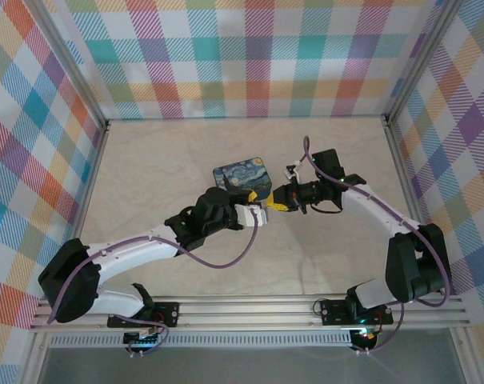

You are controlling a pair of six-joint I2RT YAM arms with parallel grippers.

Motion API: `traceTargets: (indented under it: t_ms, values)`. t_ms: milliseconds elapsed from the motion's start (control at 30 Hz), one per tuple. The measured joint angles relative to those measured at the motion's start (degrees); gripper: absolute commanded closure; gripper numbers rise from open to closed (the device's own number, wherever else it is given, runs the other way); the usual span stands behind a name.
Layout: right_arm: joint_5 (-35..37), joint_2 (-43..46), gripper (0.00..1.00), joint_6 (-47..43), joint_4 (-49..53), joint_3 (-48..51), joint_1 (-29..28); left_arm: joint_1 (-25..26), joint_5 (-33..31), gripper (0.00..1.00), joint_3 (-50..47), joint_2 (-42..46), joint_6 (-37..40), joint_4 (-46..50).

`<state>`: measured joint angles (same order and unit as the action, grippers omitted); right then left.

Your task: Unlock a padlock with a key

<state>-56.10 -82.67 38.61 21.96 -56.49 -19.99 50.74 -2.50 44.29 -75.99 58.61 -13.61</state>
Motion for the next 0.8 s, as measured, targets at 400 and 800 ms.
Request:
traceTargets:
  t_ms: [400, 800]
  values:
    - [-0.39, -0.42, 1.00, -0.04, 0.04, 0.00, -0.74, 0.20, -0.68, 0.74, 0.20, -2.19, 0.87, 0.26]
    - [-0.37, -2.40, 1.00, -0.04, 0.20, -0.33, -1.25, 0.20, -1.49, 0.86, 0.20, -2.19, 1.05, -0.04]
